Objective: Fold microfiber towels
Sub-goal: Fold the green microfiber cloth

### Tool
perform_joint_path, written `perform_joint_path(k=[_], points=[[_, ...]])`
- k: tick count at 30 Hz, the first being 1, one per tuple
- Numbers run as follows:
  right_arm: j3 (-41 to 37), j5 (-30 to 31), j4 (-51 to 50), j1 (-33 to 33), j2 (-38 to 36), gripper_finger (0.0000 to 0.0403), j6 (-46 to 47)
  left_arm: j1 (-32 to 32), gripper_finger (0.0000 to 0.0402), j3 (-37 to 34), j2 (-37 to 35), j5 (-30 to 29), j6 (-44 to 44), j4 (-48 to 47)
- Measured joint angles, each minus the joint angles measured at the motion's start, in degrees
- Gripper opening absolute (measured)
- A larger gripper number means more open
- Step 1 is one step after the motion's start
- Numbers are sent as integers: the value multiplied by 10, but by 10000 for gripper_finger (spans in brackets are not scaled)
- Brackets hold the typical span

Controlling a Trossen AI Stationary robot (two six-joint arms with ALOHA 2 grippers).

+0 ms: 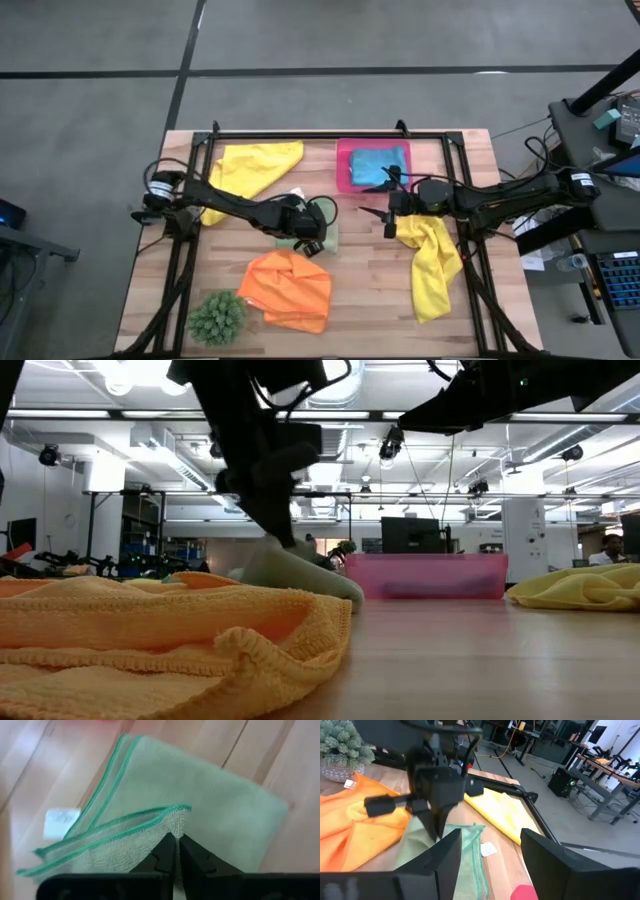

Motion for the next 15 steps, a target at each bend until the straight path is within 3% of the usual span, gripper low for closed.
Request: perform_joint_path(k=[8, 15], points=[[0, 1, -1, -1, 0, 194, 9, -13, 4, -2, -12, 21, -75, -47], [0, 2, -2, -1, 0, 194, 12, -12, 4, -2, -12, 35, -155, -143]])
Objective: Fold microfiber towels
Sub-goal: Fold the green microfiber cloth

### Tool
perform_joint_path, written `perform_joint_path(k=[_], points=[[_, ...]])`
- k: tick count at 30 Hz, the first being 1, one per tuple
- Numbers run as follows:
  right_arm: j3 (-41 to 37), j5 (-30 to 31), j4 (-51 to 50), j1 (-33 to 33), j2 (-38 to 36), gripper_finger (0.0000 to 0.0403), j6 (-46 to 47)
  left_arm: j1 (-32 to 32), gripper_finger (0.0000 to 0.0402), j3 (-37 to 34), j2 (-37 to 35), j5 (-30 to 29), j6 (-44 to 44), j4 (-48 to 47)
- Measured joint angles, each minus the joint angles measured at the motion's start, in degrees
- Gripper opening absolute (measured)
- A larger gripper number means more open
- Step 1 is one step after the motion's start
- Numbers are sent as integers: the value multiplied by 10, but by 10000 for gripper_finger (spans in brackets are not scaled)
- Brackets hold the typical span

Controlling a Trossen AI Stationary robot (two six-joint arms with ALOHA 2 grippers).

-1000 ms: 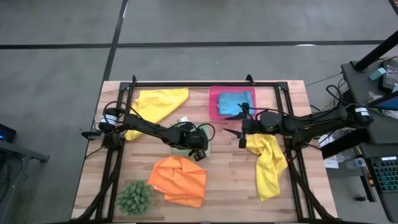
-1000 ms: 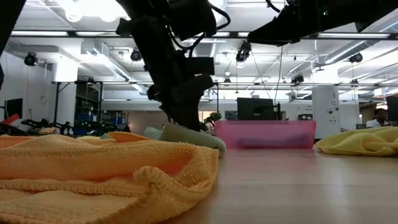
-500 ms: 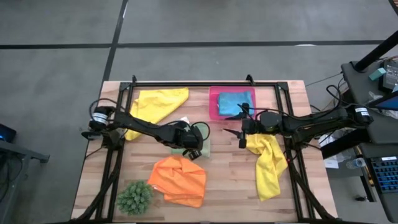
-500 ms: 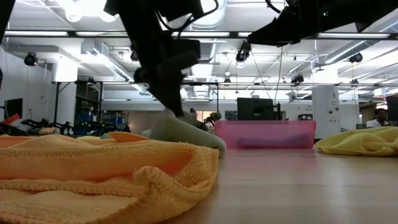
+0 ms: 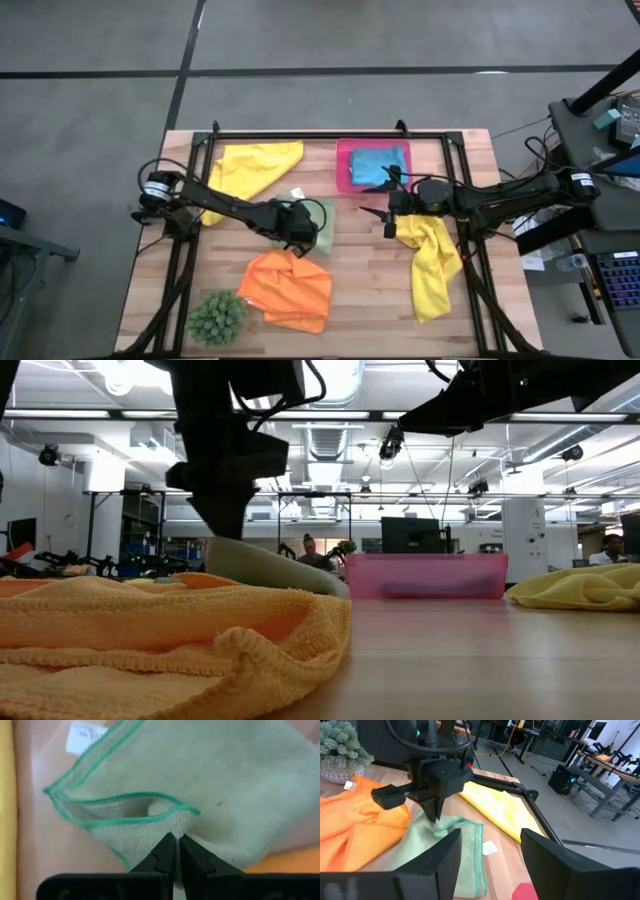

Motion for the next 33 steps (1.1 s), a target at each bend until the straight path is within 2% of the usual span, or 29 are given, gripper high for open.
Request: perform_joint_path(k=[5, 9, 13, 18, 24, 27, 33], points=[[0, 0, 0, 0, 0, 194, 0, 0, 21, 0, 0, 38, 0, 2], [0, 0, 0, 0, 0, 194, 0, 0, 69, 0, -2, 60, -27, -22], [0, 0, 0, 0, 0, 194, 0, 0, 118, 2, -6, 71, -80, -94], [0, 0, -1, 0, 0, 194, 0, 0, 156, 2, -16, 109, -91, -151], [0, 0, -1, 0, 0, 194, 0, 0, 164, 11, -34, 154, -75, -148], [0, 0, -4, 0, 0, 194, 2, 0, 164, 13, -46, 206, -69, -152], [0, -1, -5, 0, 0, 194, 6, 0, 164, 11, -61, 211, -43, -157]])
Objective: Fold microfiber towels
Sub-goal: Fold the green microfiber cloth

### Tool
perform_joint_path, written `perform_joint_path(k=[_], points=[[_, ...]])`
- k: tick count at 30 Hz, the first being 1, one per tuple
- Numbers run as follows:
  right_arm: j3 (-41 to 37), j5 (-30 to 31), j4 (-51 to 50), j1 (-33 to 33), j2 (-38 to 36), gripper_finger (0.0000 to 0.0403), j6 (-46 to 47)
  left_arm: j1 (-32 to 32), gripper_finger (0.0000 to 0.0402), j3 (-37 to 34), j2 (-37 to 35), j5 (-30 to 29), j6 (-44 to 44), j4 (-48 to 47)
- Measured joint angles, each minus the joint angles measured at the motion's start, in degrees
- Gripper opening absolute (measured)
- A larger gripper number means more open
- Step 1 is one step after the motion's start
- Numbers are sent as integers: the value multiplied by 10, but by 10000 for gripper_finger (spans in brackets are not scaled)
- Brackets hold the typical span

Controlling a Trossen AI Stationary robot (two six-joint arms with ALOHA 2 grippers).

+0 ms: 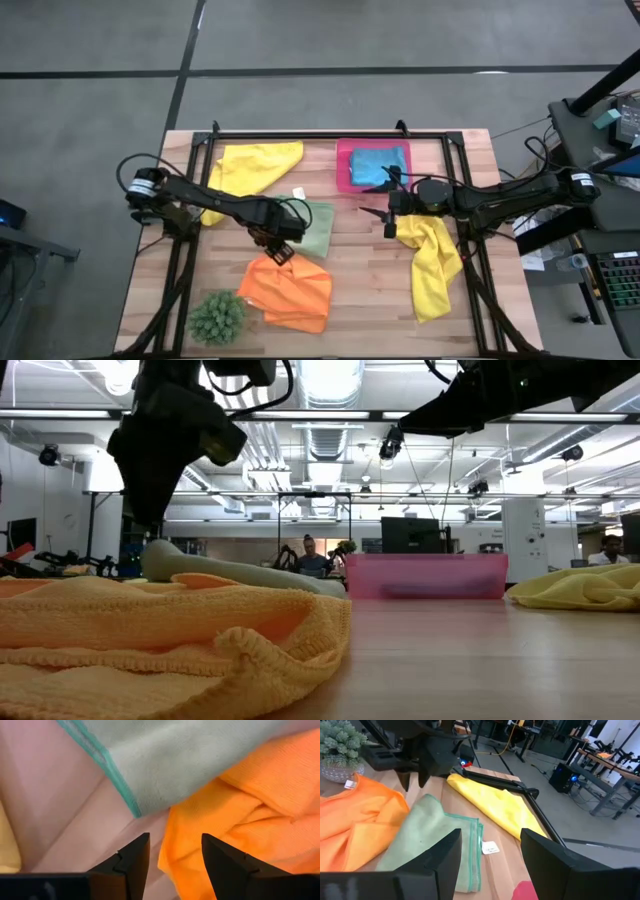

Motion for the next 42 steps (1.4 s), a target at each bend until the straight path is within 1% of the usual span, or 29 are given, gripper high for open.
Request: perform_joint_path(k=[2, 5, 7, 12, 16, 18, 23, 27, 30, 35, 38, 42], points=[[0, -12, -2, 0, 0, 194, 4, 0, 164, 0, -3, -26, 23, -1], [0, -45, 0, 0, 4, 194, 35, -7, 164, -2, -3, -95, 51, 0], [2, -47, 4, 0, 11, 194, 61, -15, 164, -7, -3, -111, 71, 0], [35, -46, -24, 0, 54, 194, 85, -41, 164, -27, -12, -113, 108, -1], [74, -46, -35, 0, 118, 194, 100, -56, 164, -48, -37, -137, 124, 11], [100, -46, -57, -1, 155, 194, 100, -60, 164, -69, -60, -150, 124, 40], [176, -50, -121, -17, 246, 194, 99, -65, 164, -142, -118, -160, 125, 128], [235, -86, -184, -39, 315, 194, 80, -65, 164, -207, -150, -163, 123, 196], [278, -107, -229, -59, 358, 194, 62, -65, 164, -240, -164, -164, 123, 219], [342, -111, -304, -91, 420, 194, 25, -65, 164, -268, -171, -180, 122, 242], [370, -146, -322, -110, 446, 194, 10, -65, 164, -274, -172, -195, 122, 246], [388, -182, -325, -129, 473, 194, 3, -65, 164, -280, -170, -206, 134, 277]])
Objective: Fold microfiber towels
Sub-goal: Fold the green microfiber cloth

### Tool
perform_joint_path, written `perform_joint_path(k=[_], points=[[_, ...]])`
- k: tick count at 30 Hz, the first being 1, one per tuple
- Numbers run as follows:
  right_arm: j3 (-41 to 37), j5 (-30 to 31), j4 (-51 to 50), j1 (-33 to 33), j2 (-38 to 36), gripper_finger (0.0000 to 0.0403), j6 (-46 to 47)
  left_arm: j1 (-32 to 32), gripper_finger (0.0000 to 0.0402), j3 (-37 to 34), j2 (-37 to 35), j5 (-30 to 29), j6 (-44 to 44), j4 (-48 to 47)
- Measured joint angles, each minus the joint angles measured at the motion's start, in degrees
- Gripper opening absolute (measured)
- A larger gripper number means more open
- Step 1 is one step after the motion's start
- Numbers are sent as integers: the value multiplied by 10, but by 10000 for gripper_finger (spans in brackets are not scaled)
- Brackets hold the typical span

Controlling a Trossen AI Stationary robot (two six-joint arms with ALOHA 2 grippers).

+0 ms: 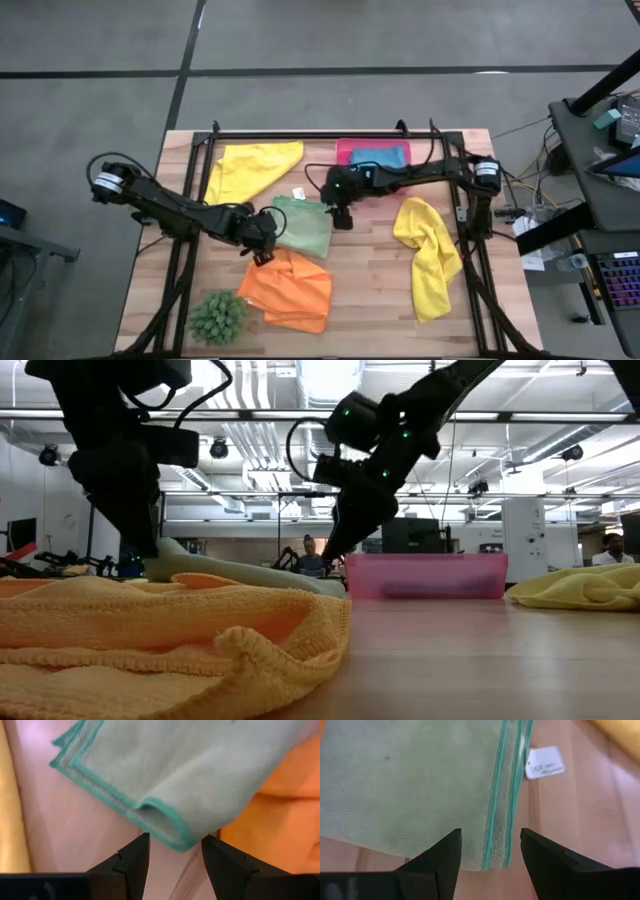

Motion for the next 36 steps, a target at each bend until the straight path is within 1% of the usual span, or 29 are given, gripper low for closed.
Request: perform_joint_path(k=[4, 7, 11, 14, 17, 21, 22, 27, 36], points=[[7, -26, 1, -10, 23, 194, 0, 0, 164, 0, 0, -5, 8, 17], [10, -27, 1, -10, 40, 192, 0, 0, 162, 0, 0, -6, 15, 26], [14, -27, 1, -10, 52, 173, -3, 0, 138, -1, 0, -11, 15, 26], [15, -27, 1, -10, 53, 141, -2, 0, 108, -1, 0, -13, 16, 27], [15, -27, -1, -10, 53, 95, -4, 0, 70, -1, 0, -13, 22, 27], [15, -27, -2, -10, 52, 24, -15, 0, 17, -1, 0, -13, 33, 27], [15, -27, -3, -9, 52, 18, -17, 0, 9, -1, 0, -13, 34, 27], [14, -27, -9, -7, 35, 9, -19, 0, 7, -1, 0, -13, 35, 27], [-3, -26, -30, 8, -16, 8, -19, 0, 1, -4, 1, -18, 49, 27]])
